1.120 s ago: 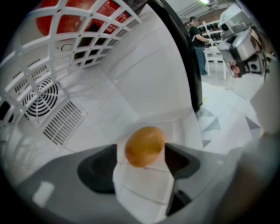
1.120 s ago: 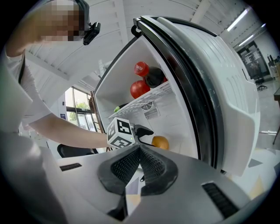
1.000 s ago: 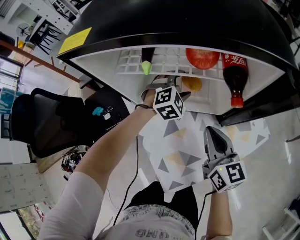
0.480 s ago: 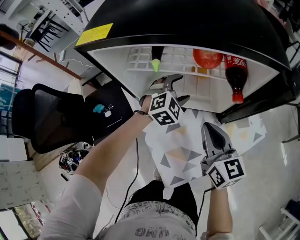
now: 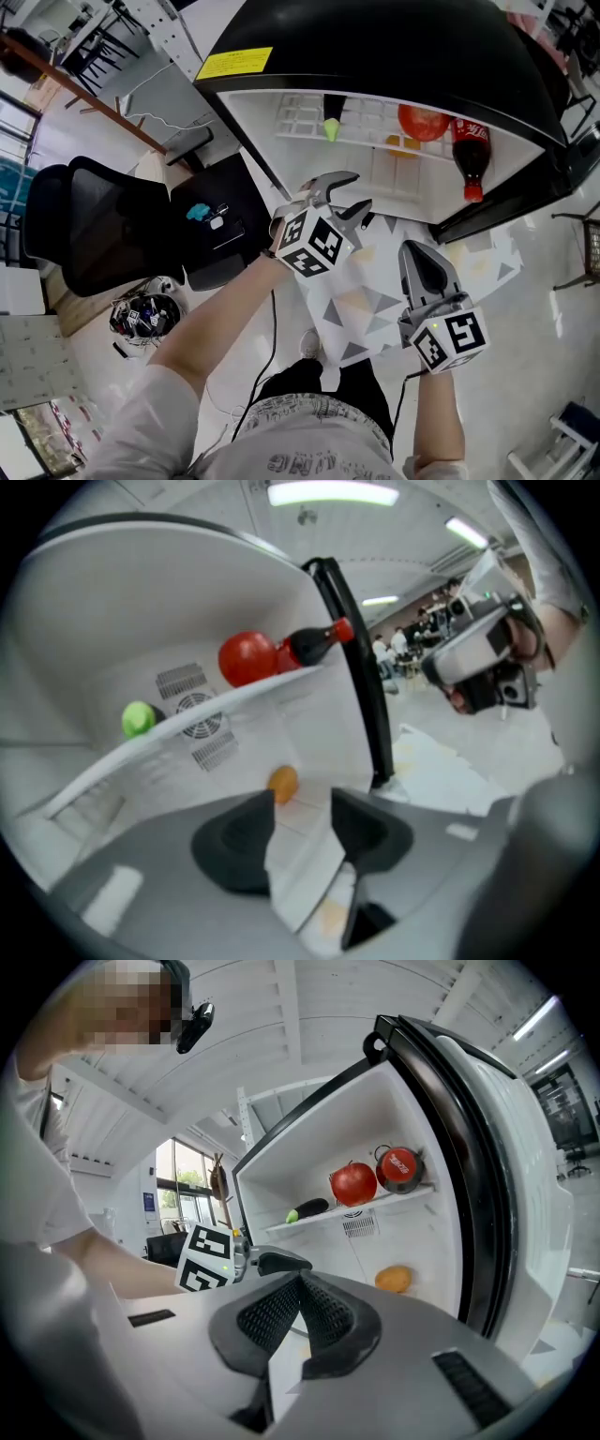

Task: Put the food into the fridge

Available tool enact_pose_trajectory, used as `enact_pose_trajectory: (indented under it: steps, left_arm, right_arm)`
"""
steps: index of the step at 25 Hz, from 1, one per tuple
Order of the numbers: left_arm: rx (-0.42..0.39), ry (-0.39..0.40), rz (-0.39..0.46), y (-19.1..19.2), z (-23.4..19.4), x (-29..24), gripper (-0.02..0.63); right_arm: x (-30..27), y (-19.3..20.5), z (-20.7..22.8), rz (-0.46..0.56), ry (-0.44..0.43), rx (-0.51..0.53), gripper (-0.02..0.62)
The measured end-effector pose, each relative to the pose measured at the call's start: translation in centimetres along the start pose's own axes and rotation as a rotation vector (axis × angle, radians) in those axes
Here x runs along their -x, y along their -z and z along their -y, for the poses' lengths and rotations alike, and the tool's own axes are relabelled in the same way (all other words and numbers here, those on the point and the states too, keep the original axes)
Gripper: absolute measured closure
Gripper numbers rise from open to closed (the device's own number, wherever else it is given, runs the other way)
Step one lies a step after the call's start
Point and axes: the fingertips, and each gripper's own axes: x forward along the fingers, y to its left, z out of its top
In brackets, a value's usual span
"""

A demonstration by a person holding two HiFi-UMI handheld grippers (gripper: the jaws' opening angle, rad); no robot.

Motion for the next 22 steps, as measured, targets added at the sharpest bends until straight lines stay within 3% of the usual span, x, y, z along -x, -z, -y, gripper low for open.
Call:
enact_pose_trajectory:
  steps: [10, 22]
  left_arm:
    - [0.148, -0.067, 0.129, -3.2, 0.6, 7.4, 0.497]
    - [0.262, -0.144, 0.18, -3.0, 0.6, 15.0, 0.565]
  right_arm:
    - [0.6, -1.5, -2.9, -0.004, -0.015, 0.036, 0.594]
    - [1.5, -2.2, -6.6, -0.009, -0.025, 0.076, 0.594]
